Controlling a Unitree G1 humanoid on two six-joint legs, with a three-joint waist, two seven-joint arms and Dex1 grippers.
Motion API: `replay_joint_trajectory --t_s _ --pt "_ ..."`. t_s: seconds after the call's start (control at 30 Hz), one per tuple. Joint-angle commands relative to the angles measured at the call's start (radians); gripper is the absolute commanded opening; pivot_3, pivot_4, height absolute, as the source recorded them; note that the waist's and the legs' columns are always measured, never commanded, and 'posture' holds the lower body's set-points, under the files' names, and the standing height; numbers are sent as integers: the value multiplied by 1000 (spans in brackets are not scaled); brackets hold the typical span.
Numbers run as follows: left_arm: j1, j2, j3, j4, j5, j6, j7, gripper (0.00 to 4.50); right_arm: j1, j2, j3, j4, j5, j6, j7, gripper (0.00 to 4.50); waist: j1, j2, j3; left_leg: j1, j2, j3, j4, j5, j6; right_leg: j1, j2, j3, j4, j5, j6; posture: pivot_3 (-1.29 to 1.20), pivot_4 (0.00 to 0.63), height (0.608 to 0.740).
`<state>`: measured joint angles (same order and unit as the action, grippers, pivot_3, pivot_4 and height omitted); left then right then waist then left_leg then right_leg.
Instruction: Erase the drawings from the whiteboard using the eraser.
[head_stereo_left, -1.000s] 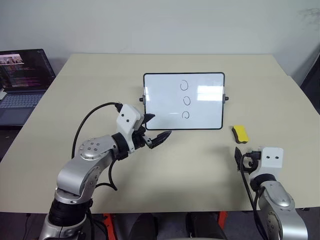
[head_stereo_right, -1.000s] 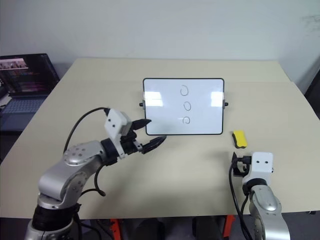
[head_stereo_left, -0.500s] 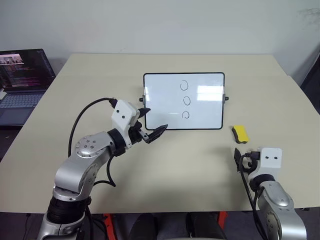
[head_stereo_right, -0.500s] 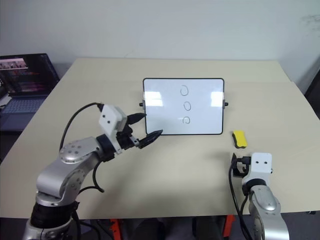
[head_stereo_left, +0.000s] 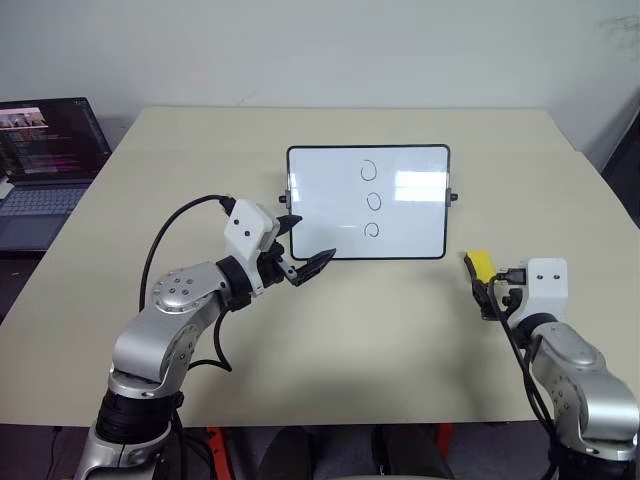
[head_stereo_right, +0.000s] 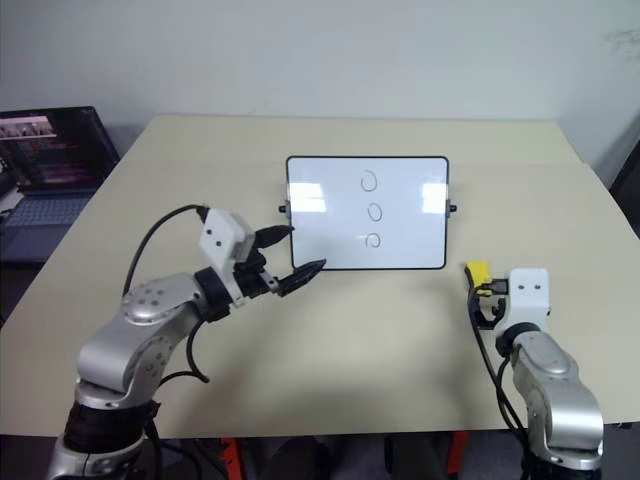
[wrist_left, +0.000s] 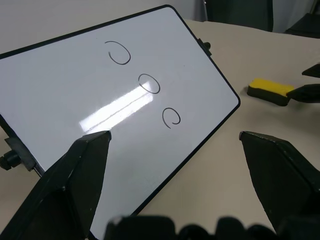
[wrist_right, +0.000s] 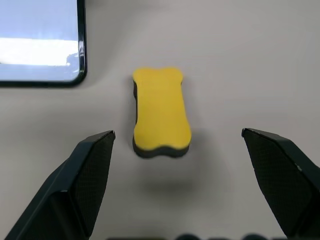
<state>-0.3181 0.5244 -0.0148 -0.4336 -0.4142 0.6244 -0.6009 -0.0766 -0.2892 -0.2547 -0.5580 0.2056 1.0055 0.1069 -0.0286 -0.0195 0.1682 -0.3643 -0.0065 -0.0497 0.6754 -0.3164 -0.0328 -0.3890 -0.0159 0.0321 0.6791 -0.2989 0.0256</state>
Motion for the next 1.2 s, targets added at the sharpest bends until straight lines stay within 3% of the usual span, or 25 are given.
replay_joint_trajectory --t_s 0.03,0.2,0.67,1.2 --pt "-19 -2 0 -17 6 -28 -3 4500 -71 -14 -24 -8 24 93 -2 4471 -1 0 0 0 0 0 0 0 0 0 0 0 0 0 0 0 150 740" --pt "-10 -3 -4 -26 8 -31 -1 4500 -141 -1 -36 57 28 137 -12 4471 0 0 0 0 0 0 0 0 0 0 0 0 0 0 0 0 150 740" --pt "-10 11 10 -33 10 -26 8 4500 -254 -45 -60 282 2 4 -22 4471 -1 0 0 0 0 0 0 0 0 0 0 0 0 0 0 0 150 740" --pt "-24 20 15 -24 10 -25 5 4500 -272 31 -67 236 29 63 -77 4471 -1 0 0 -1 0 0 0 0 0 0 0 0 0 0 0 0 150 740"
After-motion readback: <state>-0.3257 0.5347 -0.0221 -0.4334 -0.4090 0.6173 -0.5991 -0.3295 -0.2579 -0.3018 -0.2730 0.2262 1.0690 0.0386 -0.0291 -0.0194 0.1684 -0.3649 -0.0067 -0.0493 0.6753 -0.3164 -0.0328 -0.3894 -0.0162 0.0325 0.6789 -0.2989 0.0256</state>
